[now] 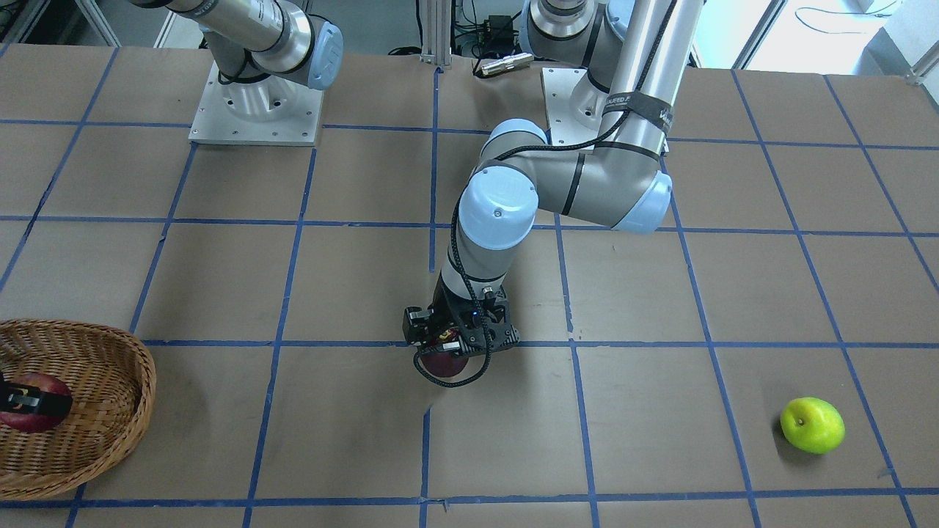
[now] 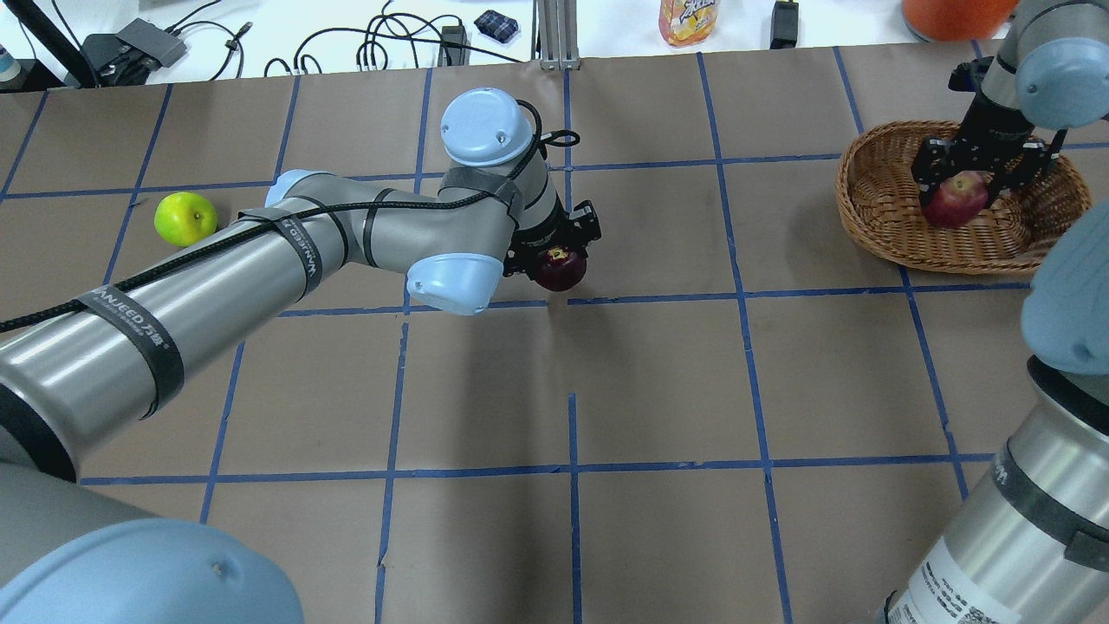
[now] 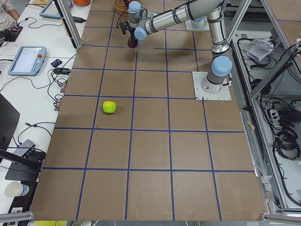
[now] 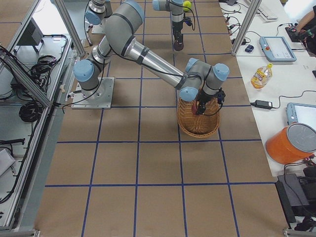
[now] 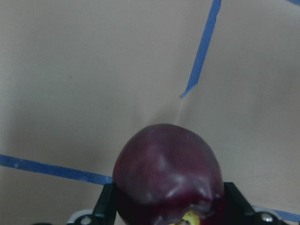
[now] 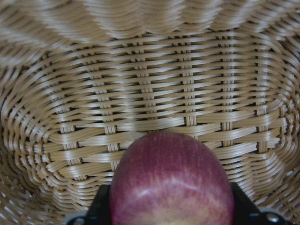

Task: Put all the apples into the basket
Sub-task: 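Release the red-yellow apple into the basket while the left sets the dark apple at center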

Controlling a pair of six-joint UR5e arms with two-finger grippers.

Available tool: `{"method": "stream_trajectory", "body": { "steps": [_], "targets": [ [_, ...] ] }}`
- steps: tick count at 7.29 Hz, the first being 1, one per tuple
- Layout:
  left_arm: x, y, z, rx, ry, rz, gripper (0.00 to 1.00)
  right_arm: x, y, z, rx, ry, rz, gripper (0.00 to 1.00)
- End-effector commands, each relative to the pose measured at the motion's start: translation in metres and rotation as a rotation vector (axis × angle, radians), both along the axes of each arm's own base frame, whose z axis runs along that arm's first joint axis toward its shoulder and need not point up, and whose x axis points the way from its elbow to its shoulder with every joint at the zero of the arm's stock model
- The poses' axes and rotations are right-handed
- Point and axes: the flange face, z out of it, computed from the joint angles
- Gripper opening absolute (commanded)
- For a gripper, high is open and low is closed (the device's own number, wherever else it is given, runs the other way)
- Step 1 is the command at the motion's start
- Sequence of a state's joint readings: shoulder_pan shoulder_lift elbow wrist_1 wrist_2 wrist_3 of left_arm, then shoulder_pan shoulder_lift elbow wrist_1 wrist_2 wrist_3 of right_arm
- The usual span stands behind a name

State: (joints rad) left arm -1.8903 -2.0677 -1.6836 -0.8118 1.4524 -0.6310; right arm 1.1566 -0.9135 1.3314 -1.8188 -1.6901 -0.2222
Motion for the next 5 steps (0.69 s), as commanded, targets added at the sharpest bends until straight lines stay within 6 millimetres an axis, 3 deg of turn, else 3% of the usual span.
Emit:
{"method": "stream_trajectory", "body": {
  "steps": [1,3,4,5],
  "targets": [
    [0.006,-0.006,0.03,-0.043,0.013,0.001,1.0,-0.005,0.0,-0.003,0.002,-0.018,0.024,0.99],
    [0.068,-0.027,0.098,-0.033,-0.018,-0.071,1.0,-0.006,0.0,0.001,0.005,-0.012,0.077,1.0],
    [0.116,-0.035,0.136,0.008,-0.049,-0.138,1.0,-0.006,0.0,0.019,-0.009,-0.008,0.074,1.0],
    [0.167,-0.037,0.158,0.025,-0.068,-0.2,1.0,0.002,0.006,0.054,-0.047,0.01,0.071,1.0]
  ]
}}
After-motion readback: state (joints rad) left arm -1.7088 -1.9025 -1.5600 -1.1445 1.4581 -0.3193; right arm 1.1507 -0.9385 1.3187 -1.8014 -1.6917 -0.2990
